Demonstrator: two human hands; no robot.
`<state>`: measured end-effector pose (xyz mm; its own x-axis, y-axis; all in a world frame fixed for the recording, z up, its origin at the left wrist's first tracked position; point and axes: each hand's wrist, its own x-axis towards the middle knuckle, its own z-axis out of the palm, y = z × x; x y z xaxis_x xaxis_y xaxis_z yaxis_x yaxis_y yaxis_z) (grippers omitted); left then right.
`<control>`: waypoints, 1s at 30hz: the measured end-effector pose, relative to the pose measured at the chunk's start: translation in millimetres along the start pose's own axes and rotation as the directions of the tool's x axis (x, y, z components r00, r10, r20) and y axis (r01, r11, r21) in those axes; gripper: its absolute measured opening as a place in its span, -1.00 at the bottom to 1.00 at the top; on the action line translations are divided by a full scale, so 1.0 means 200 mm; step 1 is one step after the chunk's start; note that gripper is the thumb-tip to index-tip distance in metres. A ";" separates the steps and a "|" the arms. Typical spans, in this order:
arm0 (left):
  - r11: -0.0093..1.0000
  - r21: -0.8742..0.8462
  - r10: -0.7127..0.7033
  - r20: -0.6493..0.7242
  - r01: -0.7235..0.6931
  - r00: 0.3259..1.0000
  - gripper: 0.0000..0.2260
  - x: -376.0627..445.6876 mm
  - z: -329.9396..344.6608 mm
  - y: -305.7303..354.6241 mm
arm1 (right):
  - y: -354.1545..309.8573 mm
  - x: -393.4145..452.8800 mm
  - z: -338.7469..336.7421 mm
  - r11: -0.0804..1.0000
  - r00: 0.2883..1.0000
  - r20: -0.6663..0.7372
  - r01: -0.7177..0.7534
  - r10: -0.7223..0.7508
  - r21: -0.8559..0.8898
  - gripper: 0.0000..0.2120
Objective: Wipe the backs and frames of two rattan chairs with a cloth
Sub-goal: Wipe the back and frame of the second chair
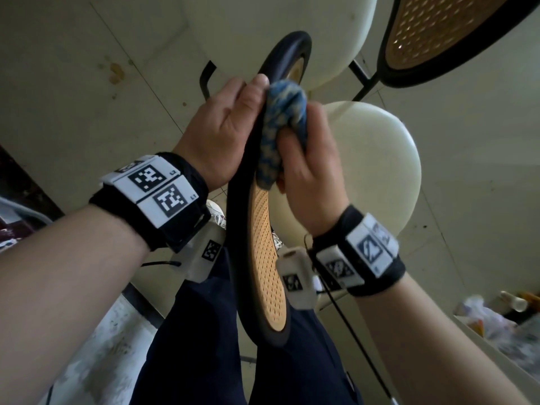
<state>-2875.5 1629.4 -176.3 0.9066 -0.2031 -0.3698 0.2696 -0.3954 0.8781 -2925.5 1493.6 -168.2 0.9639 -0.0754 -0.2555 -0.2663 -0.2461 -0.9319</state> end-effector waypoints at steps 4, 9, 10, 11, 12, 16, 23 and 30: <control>1.000 -0.002 -0.019 -0.013 0.019 1.000 -0.68 0.00 0.01 0.00 | -0.03 -0.12 -0.01 0.991 0.993 0.095 0.078 -0.067 -0.111 -0.90; 1.000 -0.010 0.004 -0.008 -0.004 1.000 -0.58 -0.01 0.01 0.00 | 0.06 0.06 0.04 0.976 0.997 -0.022 -0.079 0.077 -0.205 -0.91; 1.000 -0.019 0.009 0.008 -0.009 1.000 -0.52 -0.01 0.01 0.00 | 0.11 0.12 0.06 0.962 0.987 -0.031 -0.158 0.155 -0.224 -0.86; 1.000 -0.029 0.011 0.024 -0.010 1.000 -0.47 -0.01 0.00 0.00 | 0.17 0.18 0.07 0.936 0.970 -0.037 -0.240 0.238 -0.258 -0.81; 0.999 -0.035 0.016 0.028 -0.015 0.999 -0.45 -0.01 0.00 0.00 | 0.24 0.23 0.08 0.899 0.947 -0.045 -0.316 0.317 -0.302 -0.78; 0.999 0.005 0.035 0.010 -0.035 0.999 -0.45 -0.01 0.01 0.00 | 0.46 0.30 0.09 0.733 0.820 -0.008 -0.515 0.572 -0.445 -0.68; 0.998 0.054 0.021 -0.011 -0.021 1.000 -0.49 -0.03 0.00 0.02 | 0.51 0.29 0.02 0.741 0.790 0.084 -0.526 0.608 -0.418 -0.74; 0.994 0.098 -0.050 0.030 0.047 0.998 -0.49 -0.11 -0.05 0.02 | 0.22 0.11 -0.02 0.956 0.954 0.062 -0.292 0.293 -0.030 -0.69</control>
<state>-2890.8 1641.1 -162.9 0.8818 -0.2102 -0.4221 0.2785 -0.4901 0.8259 -2916.7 1477.9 -213.7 0.8419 -0.0842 -0.5330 -0.5361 -0.2425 -0.8086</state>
